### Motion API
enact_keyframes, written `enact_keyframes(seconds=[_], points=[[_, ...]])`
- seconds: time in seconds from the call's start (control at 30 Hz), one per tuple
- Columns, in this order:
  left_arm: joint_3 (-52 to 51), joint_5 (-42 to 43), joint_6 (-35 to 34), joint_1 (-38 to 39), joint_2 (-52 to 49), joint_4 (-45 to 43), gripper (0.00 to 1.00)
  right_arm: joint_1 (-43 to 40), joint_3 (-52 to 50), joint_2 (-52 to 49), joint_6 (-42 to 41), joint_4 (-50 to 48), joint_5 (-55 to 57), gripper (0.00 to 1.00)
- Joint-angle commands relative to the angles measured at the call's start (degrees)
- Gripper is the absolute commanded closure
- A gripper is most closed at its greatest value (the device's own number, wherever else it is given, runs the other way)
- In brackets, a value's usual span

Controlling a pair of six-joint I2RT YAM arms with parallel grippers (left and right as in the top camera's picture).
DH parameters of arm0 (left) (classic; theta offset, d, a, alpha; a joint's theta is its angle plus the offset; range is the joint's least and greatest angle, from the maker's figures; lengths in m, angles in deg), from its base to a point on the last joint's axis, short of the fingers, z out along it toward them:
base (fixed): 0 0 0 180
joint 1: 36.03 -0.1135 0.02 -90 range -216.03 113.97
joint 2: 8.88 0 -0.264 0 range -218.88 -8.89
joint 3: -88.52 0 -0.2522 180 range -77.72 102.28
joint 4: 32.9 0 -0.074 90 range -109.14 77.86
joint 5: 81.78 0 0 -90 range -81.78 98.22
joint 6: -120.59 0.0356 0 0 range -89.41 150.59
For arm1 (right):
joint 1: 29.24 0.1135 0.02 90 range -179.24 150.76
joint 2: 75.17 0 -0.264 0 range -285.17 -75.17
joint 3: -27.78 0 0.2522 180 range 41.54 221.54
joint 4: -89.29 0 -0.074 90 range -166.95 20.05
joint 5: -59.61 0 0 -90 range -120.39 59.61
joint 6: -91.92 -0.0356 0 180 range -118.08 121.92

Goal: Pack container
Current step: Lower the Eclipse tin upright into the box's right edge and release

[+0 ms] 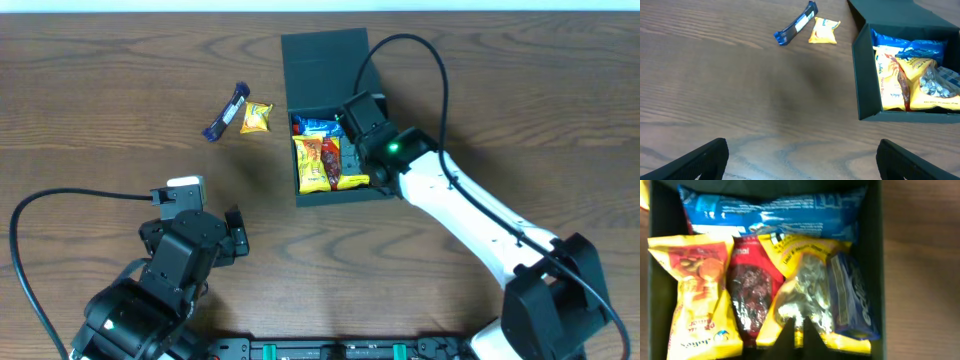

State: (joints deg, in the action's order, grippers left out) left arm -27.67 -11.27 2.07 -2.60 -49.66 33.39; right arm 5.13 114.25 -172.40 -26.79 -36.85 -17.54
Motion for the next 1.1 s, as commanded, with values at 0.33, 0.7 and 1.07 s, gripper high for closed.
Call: enact_keyframes(seconds=[0.33, 0.7, 1.07], points=[[-0.1, -0.4, -0.5, -0.1, 0.0, 0.2, 0.05, 0.1, -1.7, -0.3, -3.0, 5.9, 8.7, 0.99], [-0.1, -0.4, -0.4, -0.1, 0.0, 0.2, 0.05, -0.8, -2.4, -0.3, -2.9, 3.2, 13.2, 0.99], [-0.1, -0.4, -0.5, -0.1, 0.0, 0.2, 0.05, -1.0, -7.3, -0.3, -5.1, -1.1, 4.5, 0.99]])
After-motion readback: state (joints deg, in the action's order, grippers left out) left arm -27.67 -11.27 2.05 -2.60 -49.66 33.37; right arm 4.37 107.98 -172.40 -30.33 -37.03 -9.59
